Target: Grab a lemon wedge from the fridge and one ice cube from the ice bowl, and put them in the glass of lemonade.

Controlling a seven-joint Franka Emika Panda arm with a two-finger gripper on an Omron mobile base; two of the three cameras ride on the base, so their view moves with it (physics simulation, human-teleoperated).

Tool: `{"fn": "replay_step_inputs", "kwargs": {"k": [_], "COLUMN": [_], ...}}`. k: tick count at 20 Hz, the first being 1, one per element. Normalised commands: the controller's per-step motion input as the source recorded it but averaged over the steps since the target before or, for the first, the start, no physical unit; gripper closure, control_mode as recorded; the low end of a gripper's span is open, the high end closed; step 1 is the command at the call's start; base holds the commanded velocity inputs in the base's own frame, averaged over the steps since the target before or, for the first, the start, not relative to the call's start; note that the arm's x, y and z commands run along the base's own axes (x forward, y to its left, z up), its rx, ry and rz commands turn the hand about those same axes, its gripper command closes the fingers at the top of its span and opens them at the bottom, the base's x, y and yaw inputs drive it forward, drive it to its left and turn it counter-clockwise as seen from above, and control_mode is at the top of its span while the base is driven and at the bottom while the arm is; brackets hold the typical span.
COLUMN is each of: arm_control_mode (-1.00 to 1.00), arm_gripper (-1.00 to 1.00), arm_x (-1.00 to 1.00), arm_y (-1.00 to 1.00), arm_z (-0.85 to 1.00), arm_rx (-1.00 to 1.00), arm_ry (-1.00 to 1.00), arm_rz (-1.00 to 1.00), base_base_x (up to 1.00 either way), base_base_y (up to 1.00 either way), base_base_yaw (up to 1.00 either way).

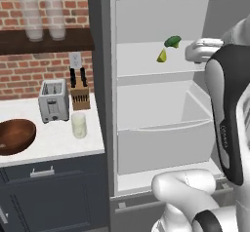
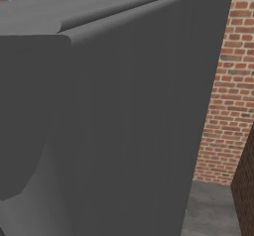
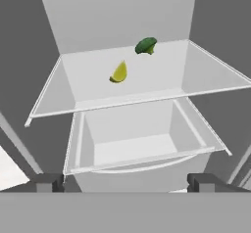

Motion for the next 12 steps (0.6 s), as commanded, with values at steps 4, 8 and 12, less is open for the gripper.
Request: {"fn": "replay_step_inputs", "kwargs": {"k": [4,8,12], "arm_control_mode": [-1.00,-1.00,-1.00], "arm_gripper": [-1.00,-1.00,-1.00], "arm_x": [0.74,0.94,1.00], "arm_y": [-0.10,0.00,0.00], "arm_z": [-0.09,-0.24,-0.48], "arm_rx": [0.00,0.00,0.00], "arm_ry": [0.00,0.00,0.00], "arm_rz": [0.00,0.00,0.00], "base_base_x": [0.00,0.00,0.00], "base_base_y": [0.00,0.00,0.00], "base_base_yaw": [0.00,0.00,0.00]}}
